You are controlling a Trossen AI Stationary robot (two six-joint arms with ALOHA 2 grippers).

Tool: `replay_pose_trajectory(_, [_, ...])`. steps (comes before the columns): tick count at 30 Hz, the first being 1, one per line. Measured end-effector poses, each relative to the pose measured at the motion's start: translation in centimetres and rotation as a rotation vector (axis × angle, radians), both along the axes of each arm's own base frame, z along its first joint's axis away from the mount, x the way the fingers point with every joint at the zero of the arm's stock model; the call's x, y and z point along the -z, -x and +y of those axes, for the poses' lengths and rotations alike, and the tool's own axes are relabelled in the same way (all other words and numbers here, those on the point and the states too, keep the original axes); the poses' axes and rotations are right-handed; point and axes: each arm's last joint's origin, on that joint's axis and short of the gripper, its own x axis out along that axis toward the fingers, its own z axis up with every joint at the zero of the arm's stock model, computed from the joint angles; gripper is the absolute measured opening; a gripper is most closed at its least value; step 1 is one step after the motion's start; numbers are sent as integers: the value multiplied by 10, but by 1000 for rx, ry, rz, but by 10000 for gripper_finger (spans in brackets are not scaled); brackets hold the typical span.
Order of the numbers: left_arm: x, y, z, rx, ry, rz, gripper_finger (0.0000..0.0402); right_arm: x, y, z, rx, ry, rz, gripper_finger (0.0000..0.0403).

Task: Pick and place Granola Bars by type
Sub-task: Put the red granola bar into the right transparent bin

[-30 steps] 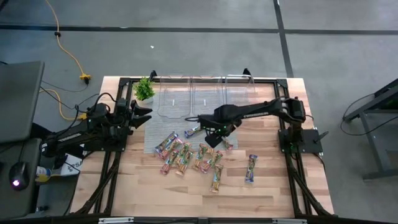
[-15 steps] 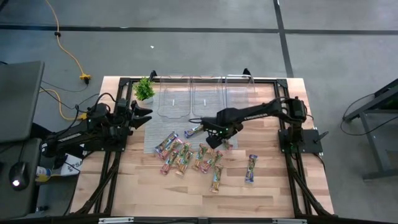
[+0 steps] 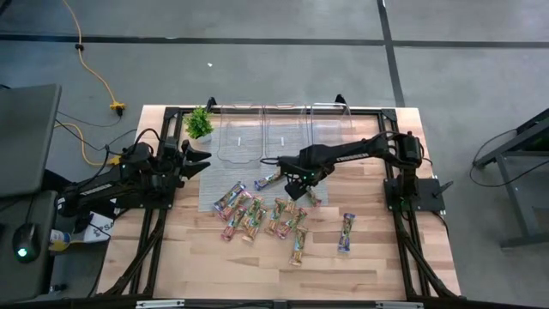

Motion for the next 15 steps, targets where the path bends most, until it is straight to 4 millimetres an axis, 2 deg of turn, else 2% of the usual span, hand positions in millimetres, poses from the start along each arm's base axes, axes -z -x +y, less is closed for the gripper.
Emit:
replay_pose_trajectory(7, [0, 0, 0, -1, -4, 1, 204, 4, -1, 3, -8, 6, 2, 264])
replay_pose_trajectory(15, [0, 0, 0, -1, -8, 1, 204, 23, 9, 5, 22, -43, 39, 264])
